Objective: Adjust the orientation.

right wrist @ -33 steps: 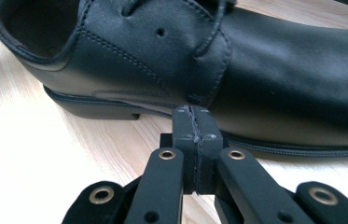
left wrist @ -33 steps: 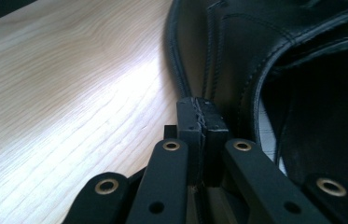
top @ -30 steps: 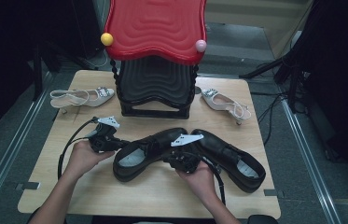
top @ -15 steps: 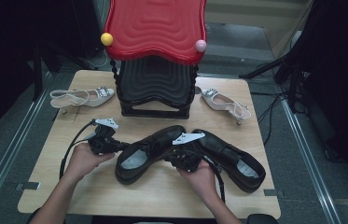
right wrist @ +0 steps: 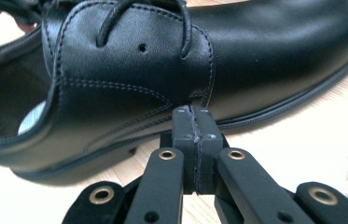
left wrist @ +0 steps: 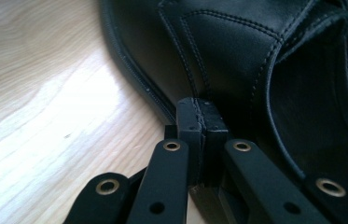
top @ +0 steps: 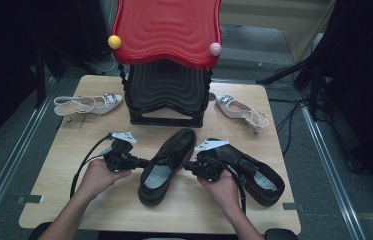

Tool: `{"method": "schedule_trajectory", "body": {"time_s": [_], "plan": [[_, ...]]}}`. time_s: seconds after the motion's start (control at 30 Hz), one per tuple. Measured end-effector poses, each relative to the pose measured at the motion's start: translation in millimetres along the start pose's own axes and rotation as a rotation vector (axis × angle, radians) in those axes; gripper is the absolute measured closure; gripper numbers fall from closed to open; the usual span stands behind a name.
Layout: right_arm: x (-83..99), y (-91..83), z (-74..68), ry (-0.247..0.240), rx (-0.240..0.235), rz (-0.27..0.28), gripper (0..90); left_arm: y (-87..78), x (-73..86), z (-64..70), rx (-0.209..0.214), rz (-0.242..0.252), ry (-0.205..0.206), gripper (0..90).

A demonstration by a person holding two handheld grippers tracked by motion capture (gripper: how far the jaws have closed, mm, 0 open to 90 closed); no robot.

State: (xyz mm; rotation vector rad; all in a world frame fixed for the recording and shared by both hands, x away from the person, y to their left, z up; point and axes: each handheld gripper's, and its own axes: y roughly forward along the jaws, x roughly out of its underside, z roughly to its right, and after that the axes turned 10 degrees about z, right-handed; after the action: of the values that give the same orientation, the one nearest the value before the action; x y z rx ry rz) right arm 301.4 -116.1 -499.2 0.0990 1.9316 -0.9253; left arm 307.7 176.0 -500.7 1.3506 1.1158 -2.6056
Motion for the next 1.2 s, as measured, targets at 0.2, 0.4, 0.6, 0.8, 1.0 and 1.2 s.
{"method": "schedule_trajectory", "body": {"time_s": [0.2,0.4,0.6,0.8,1.0,1.2], "plan": [[-0.2,-5.8,8.0,0.022,0.021,0.005,90.0,7.2,-0.3,9.9,0.007,0.000,0.018,90.0],[-1.3,-9.1,14.4,0.038,0.043,0.009,90.0,16.3,-0.4,20.0,0.028,0.002,0.009,90.0],[-2.8,-10.6,20.4,0.054,0.061,0.013,90.0,22.7,-0.5,27.4,0.040,0.006,0.010,90.0],[-5.4,-10.0,24.0,0.048,0.080,0.014,90.0,28.8,-0.9,33.2,0.051,0.012,-0.001,90.0],[-7.6,-12.5,31.3,0.067,0.107,0.018,90.0,38.8,-2.3,42.0,0.067,0.021,0.005,90.0],[-8.6,-18.3,34.0,0.064,0.102,0.025,86.6,28.2,-3.3,34.4,0.056,0.036,-0.001,66.0]]}}
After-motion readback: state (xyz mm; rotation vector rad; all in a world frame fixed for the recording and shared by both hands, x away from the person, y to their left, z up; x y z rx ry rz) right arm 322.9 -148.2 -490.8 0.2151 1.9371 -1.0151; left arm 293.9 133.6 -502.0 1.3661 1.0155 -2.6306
